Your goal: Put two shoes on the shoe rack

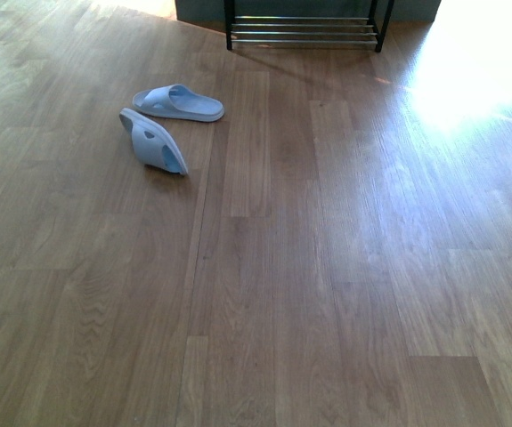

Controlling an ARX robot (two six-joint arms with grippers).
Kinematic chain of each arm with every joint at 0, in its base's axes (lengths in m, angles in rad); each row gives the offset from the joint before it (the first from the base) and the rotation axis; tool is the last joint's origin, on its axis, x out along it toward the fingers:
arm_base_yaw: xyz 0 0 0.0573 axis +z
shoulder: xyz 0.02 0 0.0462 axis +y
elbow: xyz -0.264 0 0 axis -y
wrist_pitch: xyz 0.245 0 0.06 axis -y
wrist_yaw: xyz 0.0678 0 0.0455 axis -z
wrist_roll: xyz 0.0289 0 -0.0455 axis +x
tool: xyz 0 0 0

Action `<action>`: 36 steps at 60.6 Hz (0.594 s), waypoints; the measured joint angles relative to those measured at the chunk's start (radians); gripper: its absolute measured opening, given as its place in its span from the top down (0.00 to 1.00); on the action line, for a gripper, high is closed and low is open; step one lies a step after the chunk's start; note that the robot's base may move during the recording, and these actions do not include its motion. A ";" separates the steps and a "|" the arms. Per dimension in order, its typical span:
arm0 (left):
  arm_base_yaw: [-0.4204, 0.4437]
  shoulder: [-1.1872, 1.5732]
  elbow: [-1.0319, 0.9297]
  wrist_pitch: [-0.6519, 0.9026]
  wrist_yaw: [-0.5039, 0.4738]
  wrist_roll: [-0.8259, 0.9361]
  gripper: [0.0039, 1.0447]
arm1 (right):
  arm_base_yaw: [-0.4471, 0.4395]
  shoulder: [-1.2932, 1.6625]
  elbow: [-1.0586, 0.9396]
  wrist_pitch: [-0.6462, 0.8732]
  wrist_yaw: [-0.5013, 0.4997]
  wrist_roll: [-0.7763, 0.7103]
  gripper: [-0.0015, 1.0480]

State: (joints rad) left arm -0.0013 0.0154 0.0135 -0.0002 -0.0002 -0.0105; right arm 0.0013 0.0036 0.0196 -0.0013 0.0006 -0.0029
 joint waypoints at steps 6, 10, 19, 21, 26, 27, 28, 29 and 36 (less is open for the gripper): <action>0.000 0.000 0.000 0.000 0.000 0.000 0.09 | 0.000 0.000 0.000 0.000 0.000 0.000 0.09; 0.000 0.000 0.000 0.000 0.000 0.002 0.09 | 0.000 0.000 0.000 0.000 0.000 0.000 0.09; 0.000 0.000 0.000 0.000 -0.003 0.002 0.09 | 0.000 -0.001 0.000 0.000 0.000 0.000 0.09; 0.001 0.000 0.000 0.000 0.002 0.003 0.09 | 0.000 -0.001 0.000 0.000 0.002 0.000 0.09; 0.001 0.000 0.000 0.000 0.001 0.003 0.09 | 0.000 -0.001 0.000 0.000 0.002 0.000 0.09; 0.001 0.000 0.000 0.000 0.001 0.003 0.09 | 0.000 -0.001 0.000 0.000 0.002 0.000 0.09; 0.001 0.000 0.000 0.000 0.001 0.003 0.09 | 0.000 -0.001 0.000 0.000 0.003 0.000 0.09; 0.000 0.000 0.000 0.000 0.001 0.003 0.09 | 0.000 -0.001 0.000 0.000 0.002 0.000 0.09; 0.000 0.000 0.000 0.000 -0.005 0.003 0.09 | 0.000 -0.001 0.000 0.000 -0.003 0.000 0.09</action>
State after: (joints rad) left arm -0.0010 0.0151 0.0135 -0.0002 -0.0048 -0.0074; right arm 0.0013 0.0029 0.0196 -0.0013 -0.0029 -0.0025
